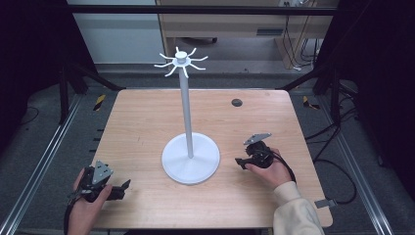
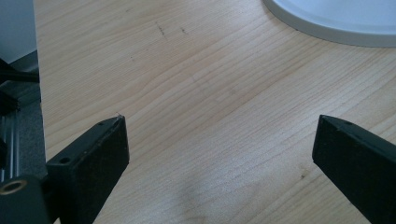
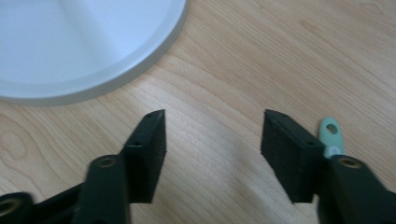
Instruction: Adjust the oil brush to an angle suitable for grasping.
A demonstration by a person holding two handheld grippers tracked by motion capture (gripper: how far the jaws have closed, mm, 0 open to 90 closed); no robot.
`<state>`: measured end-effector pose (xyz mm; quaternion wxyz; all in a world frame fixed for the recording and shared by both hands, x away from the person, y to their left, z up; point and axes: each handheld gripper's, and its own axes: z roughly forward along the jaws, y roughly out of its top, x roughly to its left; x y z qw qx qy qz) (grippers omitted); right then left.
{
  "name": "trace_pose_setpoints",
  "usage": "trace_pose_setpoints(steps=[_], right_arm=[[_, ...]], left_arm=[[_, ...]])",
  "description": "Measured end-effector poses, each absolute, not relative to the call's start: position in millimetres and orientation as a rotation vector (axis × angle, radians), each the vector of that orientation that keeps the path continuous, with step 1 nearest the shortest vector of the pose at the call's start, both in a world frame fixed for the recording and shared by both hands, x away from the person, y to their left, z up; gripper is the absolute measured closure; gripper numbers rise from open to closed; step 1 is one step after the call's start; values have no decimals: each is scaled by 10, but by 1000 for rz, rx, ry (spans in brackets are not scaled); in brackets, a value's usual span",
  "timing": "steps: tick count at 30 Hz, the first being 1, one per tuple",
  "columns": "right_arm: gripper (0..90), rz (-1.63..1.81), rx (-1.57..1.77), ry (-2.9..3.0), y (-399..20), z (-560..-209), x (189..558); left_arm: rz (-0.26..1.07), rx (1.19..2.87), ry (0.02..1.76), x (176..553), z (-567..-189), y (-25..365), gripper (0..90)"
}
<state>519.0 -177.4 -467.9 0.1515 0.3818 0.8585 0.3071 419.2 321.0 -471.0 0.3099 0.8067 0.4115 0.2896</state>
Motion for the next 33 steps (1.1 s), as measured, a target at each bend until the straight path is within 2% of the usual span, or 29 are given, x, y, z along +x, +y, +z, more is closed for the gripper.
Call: trace_pose_setpoints(steps=[4,6,9,15,23,33], right_arm=[[629,849,1068,2473,-1792,-4684,5189],[651,851,1075,2475,-1798,-4684,5189],[743,848,1080,2466,-1822,-4687,5195],[832,840,1087,2482,-1846,-4701,5199],[900,839,1117,2481,-1872,-4704,5204],[900,869,1129,2473,-1897,-4685,5201]], left_arm=[[764,2134,1085,4194,-4711,3207,34],[763,2135,1084,4194,-4713,3204,34],[764,2136,1084,4195,-4714,3202,34],[762,2138,1084,4196,-4714,3201,34],[763,2137,1084,4197,-4715,3202,34],[763,2140,1083,4196,-4713,3200,35]])
